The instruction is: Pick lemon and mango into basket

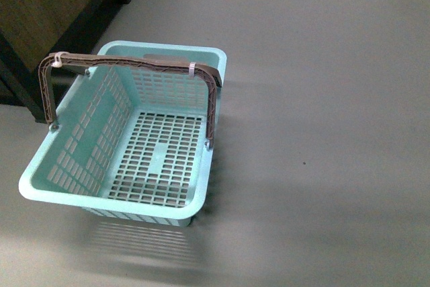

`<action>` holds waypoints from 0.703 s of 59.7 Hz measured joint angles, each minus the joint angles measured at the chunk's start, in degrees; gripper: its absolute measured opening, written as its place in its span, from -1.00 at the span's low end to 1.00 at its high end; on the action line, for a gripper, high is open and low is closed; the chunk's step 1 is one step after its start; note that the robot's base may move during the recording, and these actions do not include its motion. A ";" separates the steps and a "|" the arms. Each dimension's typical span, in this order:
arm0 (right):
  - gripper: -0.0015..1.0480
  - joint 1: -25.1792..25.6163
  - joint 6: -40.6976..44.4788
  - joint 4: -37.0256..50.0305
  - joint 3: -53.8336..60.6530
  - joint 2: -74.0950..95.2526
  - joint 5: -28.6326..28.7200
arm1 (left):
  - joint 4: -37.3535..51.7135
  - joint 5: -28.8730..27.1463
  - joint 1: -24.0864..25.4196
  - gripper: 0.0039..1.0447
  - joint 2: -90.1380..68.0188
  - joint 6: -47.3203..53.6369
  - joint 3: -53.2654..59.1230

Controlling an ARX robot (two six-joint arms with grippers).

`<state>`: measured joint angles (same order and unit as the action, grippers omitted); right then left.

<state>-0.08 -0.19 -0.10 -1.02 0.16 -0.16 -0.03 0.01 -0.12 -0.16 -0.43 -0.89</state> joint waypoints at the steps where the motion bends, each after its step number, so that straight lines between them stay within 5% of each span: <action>1: 0.83 0.00 0.00 0.00 0.00 0.00 0.00 | 0.00 0.00 0.00 0.87 0.00 0.00 0.00; 32: 0.83 0.00 0.00 0.00 0.00 0.00 0.00 | -0.35 -0.63 -0.13 0.87 -0.26 -0.46 -0.09; 37: 0.83 0.00 0.00 0.00 0.00 0.00 -0.02 | -10.88 -10.23 -3.78 0.87 -9.88 -9.01 -5.40; 42: 0.83 0.00 0.00 0.00 0.00 0.00 0.15 | -5.44 -9.79 -4.39 0.87 -24.55 -19.69 -8.85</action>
<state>-0.08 -0.19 -0.10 -1.02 0.16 -0.01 -5.48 -9.78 -4.51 -24.71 -20.12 -9.74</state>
